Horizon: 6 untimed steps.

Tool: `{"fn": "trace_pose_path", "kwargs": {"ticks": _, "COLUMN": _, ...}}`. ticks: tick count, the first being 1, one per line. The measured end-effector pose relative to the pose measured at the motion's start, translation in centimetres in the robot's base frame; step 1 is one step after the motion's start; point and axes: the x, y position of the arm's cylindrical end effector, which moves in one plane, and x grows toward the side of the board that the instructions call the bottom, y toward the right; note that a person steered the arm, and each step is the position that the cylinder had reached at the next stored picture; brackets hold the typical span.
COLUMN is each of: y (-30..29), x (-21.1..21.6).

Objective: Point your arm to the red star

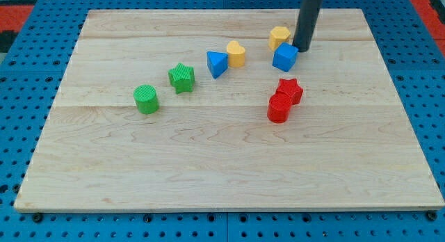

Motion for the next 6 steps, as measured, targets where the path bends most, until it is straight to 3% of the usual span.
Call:
{"fn": "trace_pose_path", "kwargs": {"ticks": 1, "y": -1.2, "x": -1.4}}
{"fn": "trace_pose_path", "kwargs": {"ticks": 2, "y": -2.1, "x": 2.0}}
{"fn": "trace_pose_path", "kwargs": {"ticks": 3, "y": -0.1, "x": 4.4}}
{"fn": "trace_pose_path", "kwargs": {"ticks": 4, "y": 7.4, "x": 6.9}}
{"fn": "trace_pose_path", "kwargs": {"ticks": 5, "y": 2.9, "x": 11.2}}
{"fn": "trace_pose_path", "kwargs": {"ticks": 6, "y": 0.6, "x": 12.5}}
